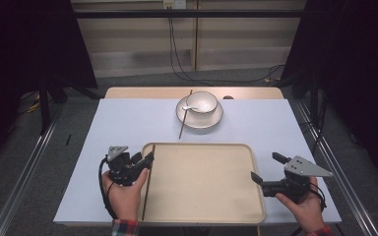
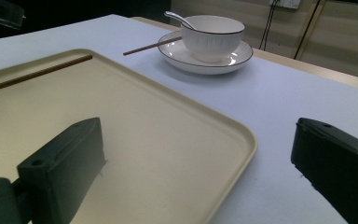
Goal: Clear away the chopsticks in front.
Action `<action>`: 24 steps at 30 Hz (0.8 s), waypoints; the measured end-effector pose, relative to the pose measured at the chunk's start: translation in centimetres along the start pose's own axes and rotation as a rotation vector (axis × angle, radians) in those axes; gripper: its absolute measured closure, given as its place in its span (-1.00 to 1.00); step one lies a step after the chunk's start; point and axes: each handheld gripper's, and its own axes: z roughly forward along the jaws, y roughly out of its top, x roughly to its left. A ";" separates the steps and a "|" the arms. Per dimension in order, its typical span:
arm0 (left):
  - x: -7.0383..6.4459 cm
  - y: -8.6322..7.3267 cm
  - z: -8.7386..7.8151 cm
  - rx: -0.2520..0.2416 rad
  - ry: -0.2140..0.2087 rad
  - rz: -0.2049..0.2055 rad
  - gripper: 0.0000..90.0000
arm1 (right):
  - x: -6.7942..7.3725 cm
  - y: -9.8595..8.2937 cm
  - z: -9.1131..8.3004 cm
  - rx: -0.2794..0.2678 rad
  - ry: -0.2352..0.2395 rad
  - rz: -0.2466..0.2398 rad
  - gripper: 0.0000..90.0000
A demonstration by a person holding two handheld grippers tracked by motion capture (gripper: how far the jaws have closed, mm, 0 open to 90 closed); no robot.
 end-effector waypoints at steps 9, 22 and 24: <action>0.4 2.0 2.5 -0.036 -0.001 0.062 -0.14 | -0.1 0.0 -0.1 0.004 0.000 -0.001 -0.95; 0.0 4.9 7.0 -0.025 -0.010 0.181 -0.36 | -0.2 -0.1 0.0 0.003 0.001 0.001 -0.94; -0.1 5.1 7.4 -0.021 -0.004 0.191 -0.39 | -0.2 -0.1 -0.1 0.004 -0.005 0.002 -0.94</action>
